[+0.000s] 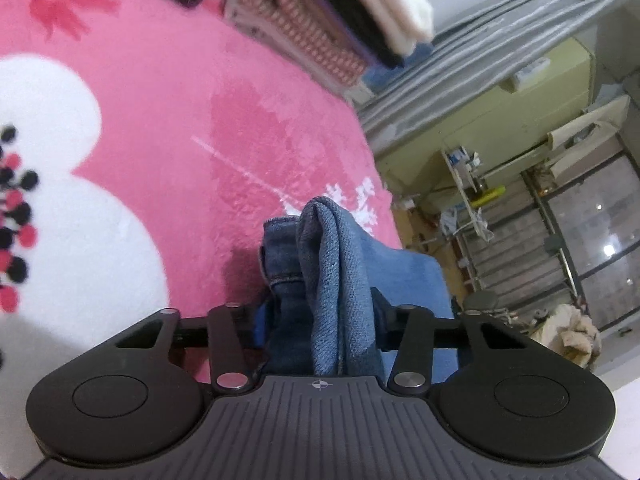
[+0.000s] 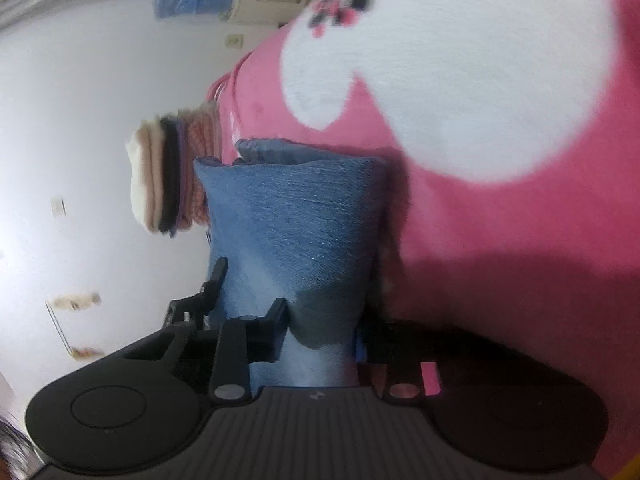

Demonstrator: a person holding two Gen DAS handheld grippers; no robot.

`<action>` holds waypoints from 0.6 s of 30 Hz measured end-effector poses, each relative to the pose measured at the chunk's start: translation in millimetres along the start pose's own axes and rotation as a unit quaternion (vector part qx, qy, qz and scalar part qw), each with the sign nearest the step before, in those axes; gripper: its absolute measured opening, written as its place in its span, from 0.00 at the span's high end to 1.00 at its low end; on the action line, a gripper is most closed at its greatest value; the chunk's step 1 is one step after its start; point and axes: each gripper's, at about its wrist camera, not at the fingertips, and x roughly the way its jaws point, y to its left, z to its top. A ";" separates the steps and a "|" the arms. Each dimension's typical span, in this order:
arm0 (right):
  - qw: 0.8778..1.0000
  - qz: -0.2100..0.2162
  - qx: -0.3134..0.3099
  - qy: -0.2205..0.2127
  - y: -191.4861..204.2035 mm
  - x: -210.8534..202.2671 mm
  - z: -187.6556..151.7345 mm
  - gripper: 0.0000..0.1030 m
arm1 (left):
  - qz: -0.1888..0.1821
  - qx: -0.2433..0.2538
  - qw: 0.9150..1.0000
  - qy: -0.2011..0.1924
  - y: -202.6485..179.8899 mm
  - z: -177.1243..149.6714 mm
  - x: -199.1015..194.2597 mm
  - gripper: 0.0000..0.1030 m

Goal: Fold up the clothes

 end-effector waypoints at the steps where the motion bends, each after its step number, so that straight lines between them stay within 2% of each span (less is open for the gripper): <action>1: 1.000 -0.005 -0.016 0.007 5.2 0.0 2.7 0.70 | 0.000 0.003 1.000 -0.005 -1.6 -1.2 -5.8 0.60; 5: 0.993 -0.031 -0.094 0.066 34.4 8.3 20.4 0.73 | 0.021 -0.036 0.999 -0.017 10.0 -9.0 -42.1 0.61; 8: 0.973 -0.054 -0.174 0.142 66.7 33.8 28.1 0.74 | 0.046 -0.089 0.994 -0.037 25.3 -21.1 -86.8 0.61; 10: 0.953 -0.064 -0.218 0.201 86.2 59.9 25.9 0.74 | 0.065 -0.138 0.987 -0.057 36.6 -34.1 -124.6 0.61; 12: 0.922 -0.072 -0.264 0.274 106.2 94.8 17.4 0.74 | 0.087 -0.185 0.975 -0.081 45.6 -52.3 -163.2 0.61; 14: 0.877 -0.074 -0.322 0.349 126.9 131.9 2.7 0.74 | 0.109 -0.231 0.962 -0.097 53.5 -72.9 -197.3 0.61; 16: 0.832 -0.074 -0.372 0.406 146.0 160.4 -14.8 0.74 | 0.126 -0.272 0.948 -0.103 59.9 -92.5 -224.6 0.61; 18: 0.784 -0.074 -0.420 0.451 164.8 184.8 -34.4 0.74 | 0.144 -0.293 0.941 -0.091 65.2 -104.0 -234.0 0.59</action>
